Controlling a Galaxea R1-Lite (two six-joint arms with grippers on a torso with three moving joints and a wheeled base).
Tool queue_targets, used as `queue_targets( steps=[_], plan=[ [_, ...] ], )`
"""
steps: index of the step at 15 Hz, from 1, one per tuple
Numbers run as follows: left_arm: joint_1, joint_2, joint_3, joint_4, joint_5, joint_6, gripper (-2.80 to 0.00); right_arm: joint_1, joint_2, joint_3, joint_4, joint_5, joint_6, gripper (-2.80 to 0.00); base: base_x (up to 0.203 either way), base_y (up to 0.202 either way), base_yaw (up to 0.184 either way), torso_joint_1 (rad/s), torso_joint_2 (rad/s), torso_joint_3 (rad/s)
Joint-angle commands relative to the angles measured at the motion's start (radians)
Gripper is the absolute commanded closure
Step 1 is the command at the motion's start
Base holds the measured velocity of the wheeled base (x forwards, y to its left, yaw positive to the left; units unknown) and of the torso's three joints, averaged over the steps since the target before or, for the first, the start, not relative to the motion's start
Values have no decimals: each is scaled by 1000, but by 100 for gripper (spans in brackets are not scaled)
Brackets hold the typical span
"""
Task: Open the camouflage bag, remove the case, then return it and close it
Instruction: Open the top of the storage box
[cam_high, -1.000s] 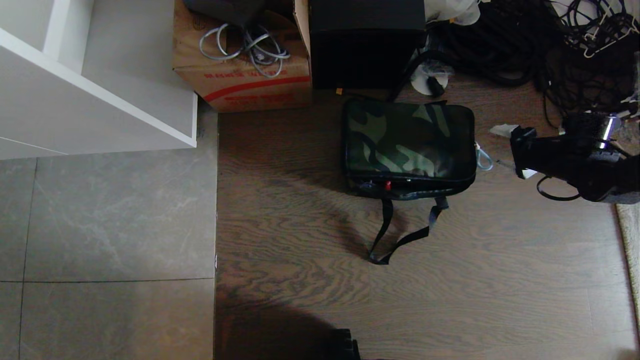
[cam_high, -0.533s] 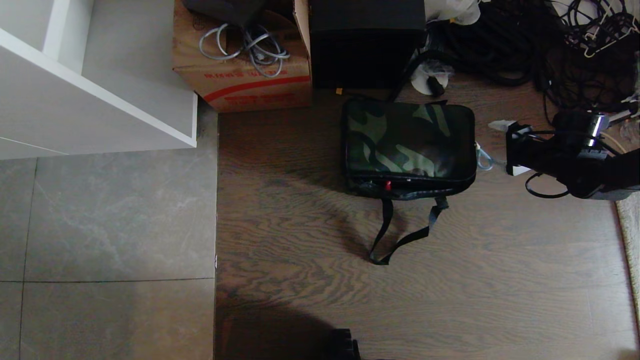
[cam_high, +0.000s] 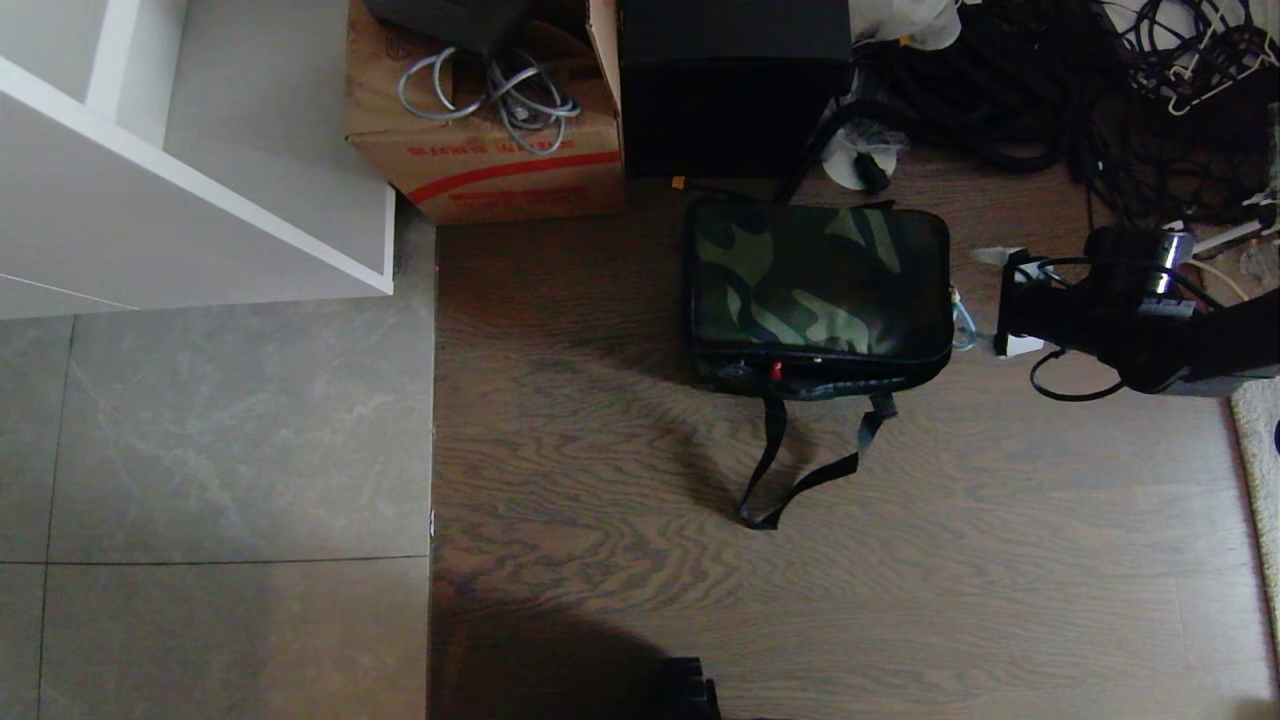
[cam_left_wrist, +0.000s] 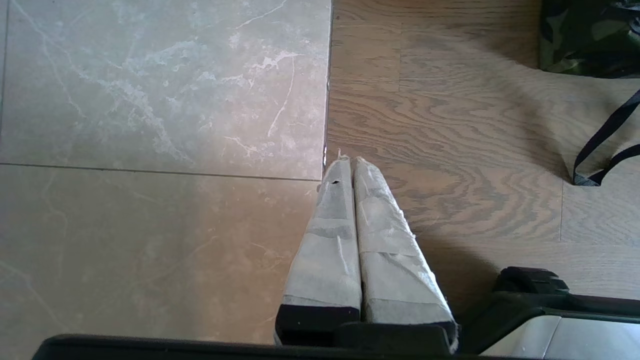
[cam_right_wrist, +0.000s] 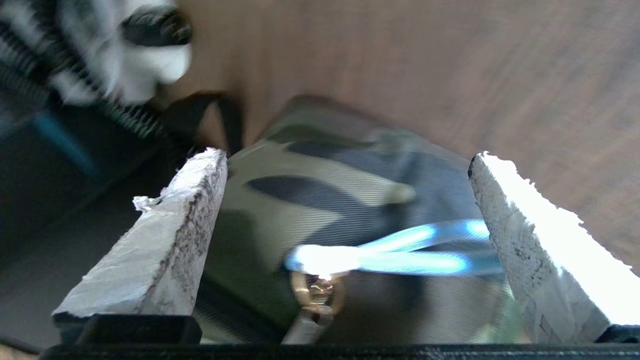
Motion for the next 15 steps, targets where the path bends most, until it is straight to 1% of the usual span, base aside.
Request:
queue_targets(
  steps=[1,3,6,8,11,12,14,15],
  plan=[
    [0,0,11,-1,0,-1,0,2,-10,10,25,10,10,-280,0,0,0,0,0,0],
    [0,0,11,-1,0,-1,0,-6,-20,13,24,12,-2,-280,0,0,0,0,0,0],
    [0,0,11,-1,0,-1,0,-49,-25,17,28,15,-23,-280,0,0,0,0,0,0],
    [0,0,11,0,0,-1,0,-96,-39,35,49,59,-31,-280,0,0,0,0,0,0],
    [0,0,11,-1,0,-1,0,-100,-51,34,56,68,-23,-280,0,0,0,0,0,0],
    [0,0,11,-1,0,-1,0,-93,-52,38,62,66,-11,-280,0,0,0,0,0,0],
    [0,0,11,-1,0,-1,0,-71,-57,38,87,60,70,-280,0,0,0,0,0,0],
    [0,0,11,-1,0,-1,0,-58,-60,37,96,58,123,-280,0,0,0,0,0,0]
  ],
)
